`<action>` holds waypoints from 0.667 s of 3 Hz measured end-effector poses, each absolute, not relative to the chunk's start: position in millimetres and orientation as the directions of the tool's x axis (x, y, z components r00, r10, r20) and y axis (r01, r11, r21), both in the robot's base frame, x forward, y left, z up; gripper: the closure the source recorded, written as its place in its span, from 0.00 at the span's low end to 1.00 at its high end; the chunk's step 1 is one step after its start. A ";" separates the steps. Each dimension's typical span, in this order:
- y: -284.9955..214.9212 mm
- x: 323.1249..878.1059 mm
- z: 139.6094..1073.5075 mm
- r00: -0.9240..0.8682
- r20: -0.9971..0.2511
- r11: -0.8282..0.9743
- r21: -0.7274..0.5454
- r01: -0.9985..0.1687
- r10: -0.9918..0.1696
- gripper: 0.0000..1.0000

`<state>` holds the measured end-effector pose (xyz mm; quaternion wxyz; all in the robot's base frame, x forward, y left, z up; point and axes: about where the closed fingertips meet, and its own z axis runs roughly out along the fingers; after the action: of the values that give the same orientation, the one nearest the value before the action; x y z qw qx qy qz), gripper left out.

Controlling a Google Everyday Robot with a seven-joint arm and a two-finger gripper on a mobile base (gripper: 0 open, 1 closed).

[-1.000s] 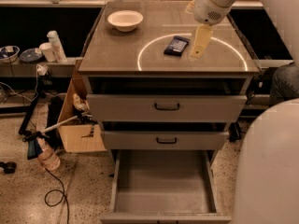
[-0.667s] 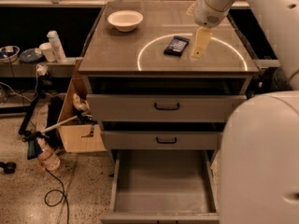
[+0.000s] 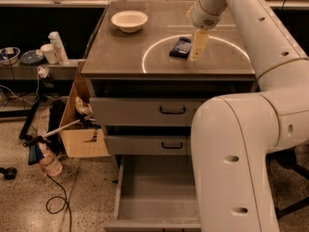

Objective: Place rxbar chocolate into bottom drawer

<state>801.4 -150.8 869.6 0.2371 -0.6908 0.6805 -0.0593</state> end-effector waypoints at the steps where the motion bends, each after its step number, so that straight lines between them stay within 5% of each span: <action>1: -150.7 801.4 869.6 0.067 -0.241 0.038 -0.408 -0.912 -0.968 0.00; 2: -149.1 804.8 867.3 0.093 -0.259 0.025 -0.422 -0.906 -0.961 0.00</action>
Offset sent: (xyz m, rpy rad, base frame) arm 0.0063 -0.0026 0.0048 0.0442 -0.0407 0.0507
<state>804.8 -149.1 867.3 0.2499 -0.6959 0.6710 -0.0551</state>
